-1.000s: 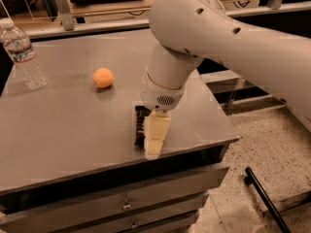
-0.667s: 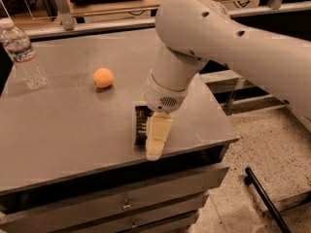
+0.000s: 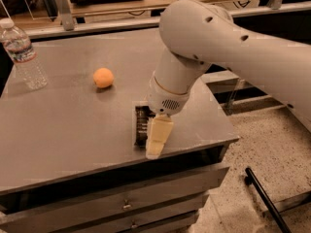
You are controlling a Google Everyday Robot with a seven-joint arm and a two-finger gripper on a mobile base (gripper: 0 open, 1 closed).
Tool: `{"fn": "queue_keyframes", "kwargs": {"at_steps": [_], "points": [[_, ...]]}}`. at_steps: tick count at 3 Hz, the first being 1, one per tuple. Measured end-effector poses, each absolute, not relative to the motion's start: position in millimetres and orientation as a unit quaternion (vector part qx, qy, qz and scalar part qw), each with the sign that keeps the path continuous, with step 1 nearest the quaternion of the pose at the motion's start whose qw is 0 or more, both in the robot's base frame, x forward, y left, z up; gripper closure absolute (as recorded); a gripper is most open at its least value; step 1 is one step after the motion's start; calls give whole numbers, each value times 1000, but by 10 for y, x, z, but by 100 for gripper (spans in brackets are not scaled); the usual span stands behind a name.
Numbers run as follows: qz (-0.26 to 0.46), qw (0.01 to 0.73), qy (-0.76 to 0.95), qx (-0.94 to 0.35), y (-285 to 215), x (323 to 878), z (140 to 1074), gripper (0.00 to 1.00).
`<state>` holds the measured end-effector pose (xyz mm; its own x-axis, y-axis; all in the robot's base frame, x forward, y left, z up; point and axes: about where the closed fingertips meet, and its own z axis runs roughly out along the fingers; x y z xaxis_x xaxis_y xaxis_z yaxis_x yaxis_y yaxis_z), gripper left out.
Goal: Move rxbar chocolate near orange
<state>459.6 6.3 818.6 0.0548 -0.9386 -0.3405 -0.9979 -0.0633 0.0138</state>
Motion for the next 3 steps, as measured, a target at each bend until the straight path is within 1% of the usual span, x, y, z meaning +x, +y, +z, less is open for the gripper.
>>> {"fn": "queue_keyframes", "kwargs": {"at_steps": [3], "points": [[129,114,674,-718,68,4583,8254,85]]}}
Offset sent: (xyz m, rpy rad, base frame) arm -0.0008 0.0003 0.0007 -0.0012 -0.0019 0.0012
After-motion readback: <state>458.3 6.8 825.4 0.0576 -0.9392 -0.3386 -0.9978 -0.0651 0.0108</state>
